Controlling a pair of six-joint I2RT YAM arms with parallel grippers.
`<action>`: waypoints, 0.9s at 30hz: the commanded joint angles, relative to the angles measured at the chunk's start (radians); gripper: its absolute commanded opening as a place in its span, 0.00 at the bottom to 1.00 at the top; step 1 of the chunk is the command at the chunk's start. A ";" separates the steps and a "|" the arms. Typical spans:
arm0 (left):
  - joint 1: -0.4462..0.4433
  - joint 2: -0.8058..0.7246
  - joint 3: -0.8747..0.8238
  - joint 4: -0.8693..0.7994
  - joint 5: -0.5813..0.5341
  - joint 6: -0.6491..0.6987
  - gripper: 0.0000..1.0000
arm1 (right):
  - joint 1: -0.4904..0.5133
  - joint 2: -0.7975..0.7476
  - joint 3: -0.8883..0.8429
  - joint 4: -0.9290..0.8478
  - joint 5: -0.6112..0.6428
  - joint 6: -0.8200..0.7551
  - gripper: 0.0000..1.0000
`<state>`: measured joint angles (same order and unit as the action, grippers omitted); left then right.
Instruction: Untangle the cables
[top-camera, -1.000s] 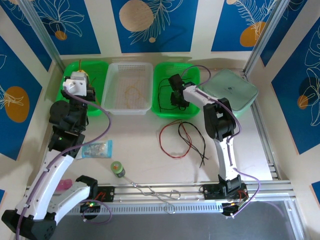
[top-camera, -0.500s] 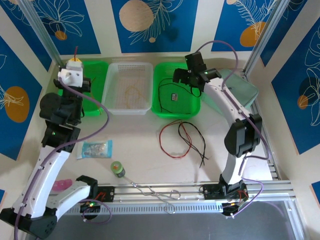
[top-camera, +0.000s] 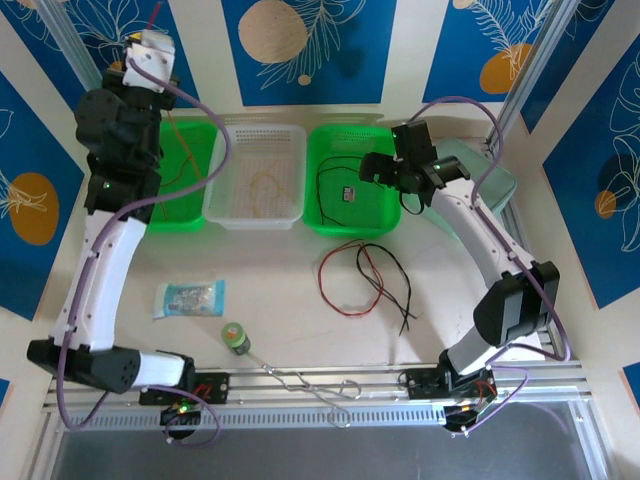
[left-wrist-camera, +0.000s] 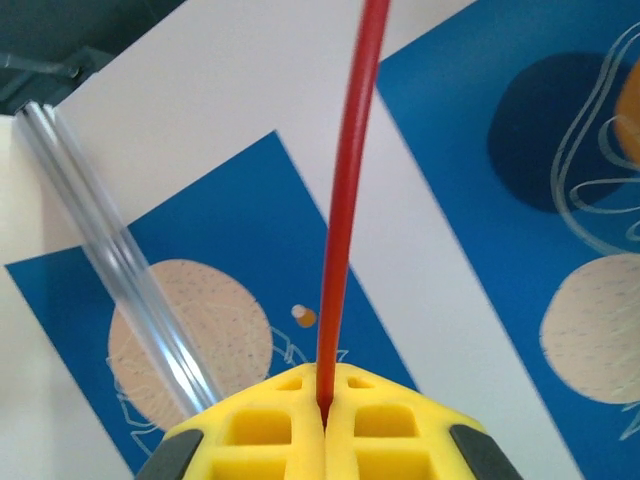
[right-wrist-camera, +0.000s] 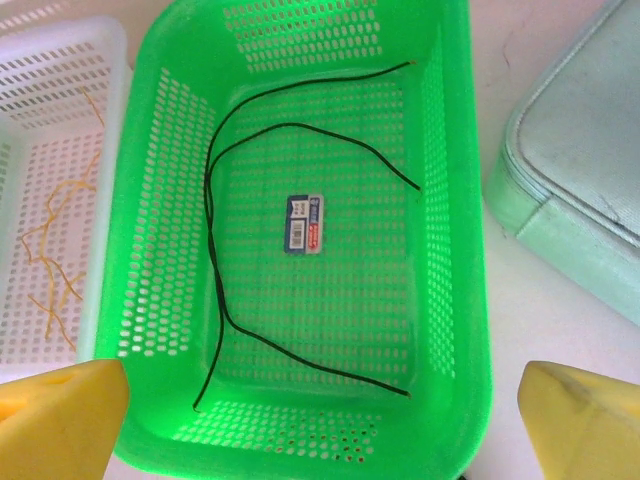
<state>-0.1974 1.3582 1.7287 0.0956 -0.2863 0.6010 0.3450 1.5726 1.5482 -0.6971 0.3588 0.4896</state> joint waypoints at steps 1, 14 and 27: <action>0.082 0.040 0.072 0.004 0.032 -0.025 0.00 | -0.012 -0.065 -0.034 0.014 -0.023 0.000 1.00; 0.320 0.338 -0.080 -0.031 0.070 -0.335 0.00 | -0.050 -0.110 -0.052 -0.005 -0.069 -0.024 1.00; 0.364 0.682 0.059 -0.507 0.274 -0.630 0.00 | -0.062 -0.213 -0.105 -0.035 -0.069 -0.041 1.00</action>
<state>0.1379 1.9934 1.7046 -0.2848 -0.0933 0.0761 0.2886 1.3987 1.4570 -0.7067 0.3088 0.4667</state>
